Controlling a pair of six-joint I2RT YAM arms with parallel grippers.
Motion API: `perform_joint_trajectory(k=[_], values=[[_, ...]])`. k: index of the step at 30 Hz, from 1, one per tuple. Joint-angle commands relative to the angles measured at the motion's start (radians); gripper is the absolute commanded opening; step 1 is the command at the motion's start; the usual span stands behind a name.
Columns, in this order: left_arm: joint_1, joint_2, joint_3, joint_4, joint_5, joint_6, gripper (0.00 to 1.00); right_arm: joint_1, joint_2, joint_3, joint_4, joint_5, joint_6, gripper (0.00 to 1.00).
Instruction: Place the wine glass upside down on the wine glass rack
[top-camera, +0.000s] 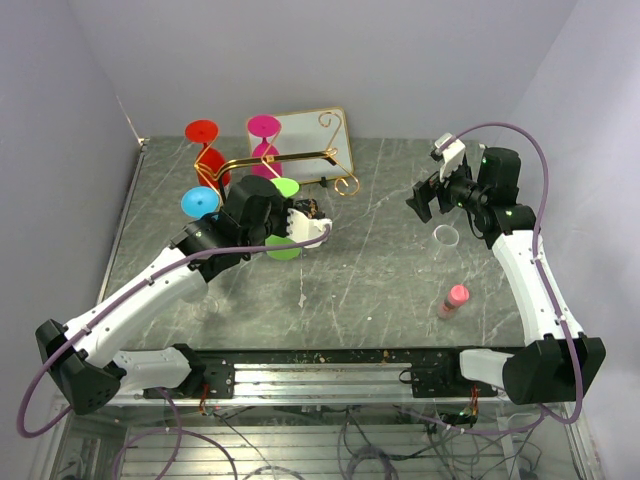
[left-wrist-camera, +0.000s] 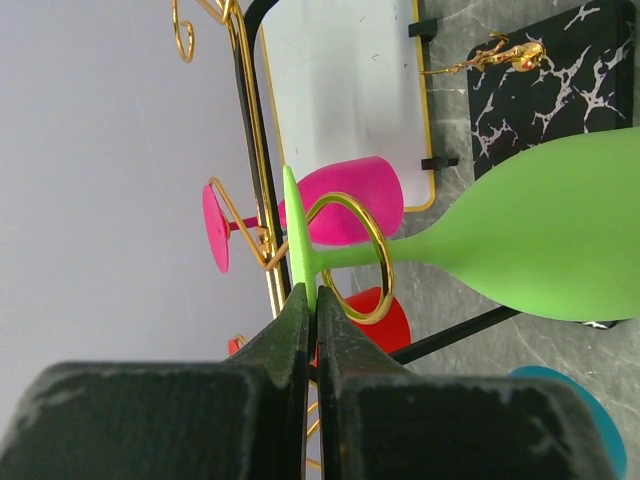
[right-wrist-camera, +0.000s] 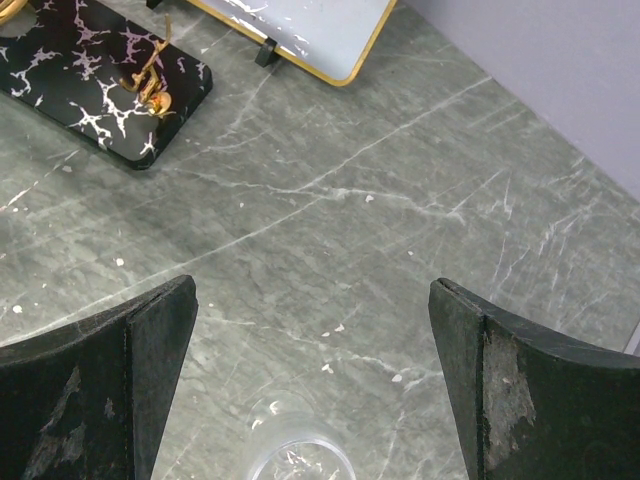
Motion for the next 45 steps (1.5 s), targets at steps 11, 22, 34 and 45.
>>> perform_joint_trajectory(k=[11, 22, 34, 45], values=[[0.003, -0.026, -0.002, 0.063, -0.128, 0.047, 0.07, -0.007, 0.014, 0.005, -0.011, -0.007, -0.013, 1.0], [0.002, -0.002, -0.013, 0.06, -0.143, 0.035, 0.07, -0.007, 0.012, 0.007, -0.015, -0.009, -0.013, 1.0], [0.004, 0.024, 0.003, 0.007, -0.094, -0.03, 0.11, -0.007, 0.007, 0.005, -0.013, -0.007, -0.016, 1.0], [0.002, 0.038, 0.037, -0.076, -0.075, -0.062, 0.26, -0.008, 0.012, 0.005, -0.014, -0.006, -0.021, 1.0]])
